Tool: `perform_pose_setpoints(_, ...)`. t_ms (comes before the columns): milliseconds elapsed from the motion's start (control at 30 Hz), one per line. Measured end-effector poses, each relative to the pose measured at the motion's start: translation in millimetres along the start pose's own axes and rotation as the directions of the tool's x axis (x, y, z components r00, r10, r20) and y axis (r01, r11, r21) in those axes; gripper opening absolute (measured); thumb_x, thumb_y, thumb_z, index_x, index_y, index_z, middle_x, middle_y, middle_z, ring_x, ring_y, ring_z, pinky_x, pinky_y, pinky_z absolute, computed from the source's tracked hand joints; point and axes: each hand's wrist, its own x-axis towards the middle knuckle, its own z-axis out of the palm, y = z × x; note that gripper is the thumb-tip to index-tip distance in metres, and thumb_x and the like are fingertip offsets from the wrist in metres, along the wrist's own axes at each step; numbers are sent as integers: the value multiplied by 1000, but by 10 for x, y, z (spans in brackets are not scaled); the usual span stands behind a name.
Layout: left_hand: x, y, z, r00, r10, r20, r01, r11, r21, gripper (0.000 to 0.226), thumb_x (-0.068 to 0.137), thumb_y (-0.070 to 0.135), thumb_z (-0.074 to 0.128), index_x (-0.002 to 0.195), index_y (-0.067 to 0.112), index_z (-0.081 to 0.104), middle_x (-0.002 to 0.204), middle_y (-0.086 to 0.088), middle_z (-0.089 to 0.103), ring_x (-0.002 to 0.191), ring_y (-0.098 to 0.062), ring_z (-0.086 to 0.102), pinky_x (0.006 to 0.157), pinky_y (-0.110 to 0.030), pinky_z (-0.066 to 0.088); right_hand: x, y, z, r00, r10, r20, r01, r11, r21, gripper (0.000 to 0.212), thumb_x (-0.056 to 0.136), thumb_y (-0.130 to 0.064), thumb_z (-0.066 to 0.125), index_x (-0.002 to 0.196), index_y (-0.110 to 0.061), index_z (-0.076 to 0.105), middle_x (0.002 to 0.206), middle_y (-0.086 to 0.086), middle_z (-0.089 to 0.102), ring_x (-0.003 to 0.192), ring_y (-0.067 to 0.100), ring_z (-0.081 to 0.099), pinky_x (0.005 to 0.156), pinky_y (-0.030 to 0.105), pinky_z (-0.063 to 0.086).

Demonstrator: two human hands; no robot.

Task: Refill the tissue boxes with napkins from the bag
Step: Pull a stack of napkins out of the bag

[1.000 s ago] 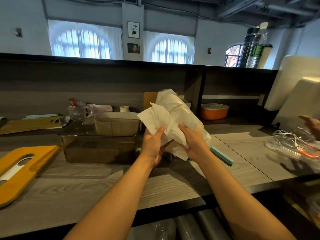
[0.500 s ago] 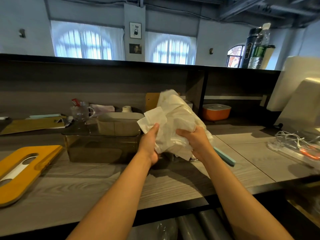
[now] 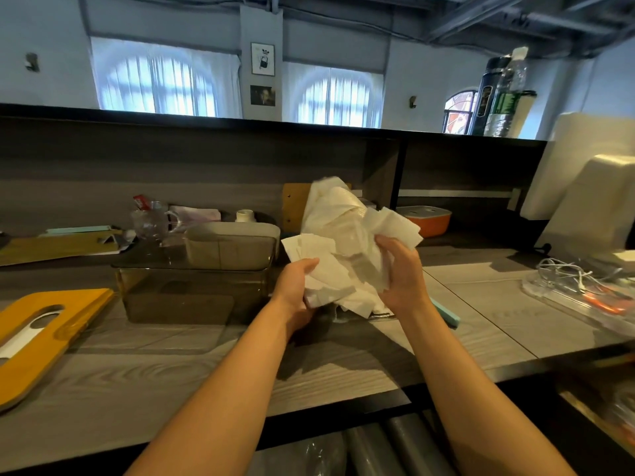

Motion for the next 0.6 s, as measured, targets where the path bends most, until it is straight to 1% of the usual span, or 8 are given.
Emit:
perform_pose_setpoints(33,-2,1,1,1000,-3,21,3,1000,-5,26,99,17,50,124,13,58,116,-15,67,105,-35,64,81,-47,57,-6,4,19,1000,-3,-7,3,1000,-18,33,94,-13,57,127,-12,54,101,7,64,93,20,67,72,35,58)
perform_pose_setpoints(167,-29,-1,16,996,-13,89,10,999,36,31,99,21,48,129,17,55,123,-17,64,102,-34,64,78,-47,57,5,51,47,998,-39,-47,34,993,-113,31,92,-12,64,120,-20,58,111,8,68,104,28,68,87,47,57)
perform_pose_setpoints(233,-24,-6,18,994,-15,105,11,999,32,32,100,29,48,130,20,55,120,-15,68,102,-34,66,75,-47,59,20,82,58,994,-68,-90,48,977,-208,35,90,-13,68,123,-17,58,114,8,68,105,27,67,84,42,59)
perform_pose_setpoints(300,-23,-11,23,991,-10,130,1,998,68,38,99,40,49,131,22,57,118,-14,71,106,-34,68,81,-49,59,26,120,83,983,-109,-148,53,939,-339,30,88,-15,70,116,-21,61,110,3,68,104,24,66,83,38,59)
perform_pose_setpoints(367,-21,-24,33,986,1,167,-23,992,126,39,97,44,53,129,23,59,118,-13,71,108,-33,68,88,-51,57,35,151,99,975,-121,-187,32,905,-423,32,87,-19,72,116,-24,60,112,2,67,104,23,64,88,43,56)
perform_pose_setpoints(433,-39,-47,56,983,26,184,-63,978,200,28,95,31,61,121,20,60,114,-12,71,106,-31,68,93,-52,55,42,165,92,971,-111,-213,8,901,-434,41,87,-20,72,126,-19,57,116,5,66,105,24,63,88,44,56)
perform_pose_setpoints(500,-40,-81,77,985,60,161,-98,967,236,18,95,16,62,112,19,60,109,-11,70,103,-29,68,92,-49,56,48,174,85,968,-115,-224,6,900,-437,41,88,-20,71,127,-17,57,117,6,66,106,25,64,87,44,56)
perform_pose_setpoints(600,3,-88,74,989,103,107,-121,977,178,28,97,11,59,125,10,59,115,-14,70,100,-27,69,82,-43,60,51,157,60,953,-137,-270,9,904,-428,14,91,-20,68,103,-23,63,103,2,68,101,25,66,88,46,56)
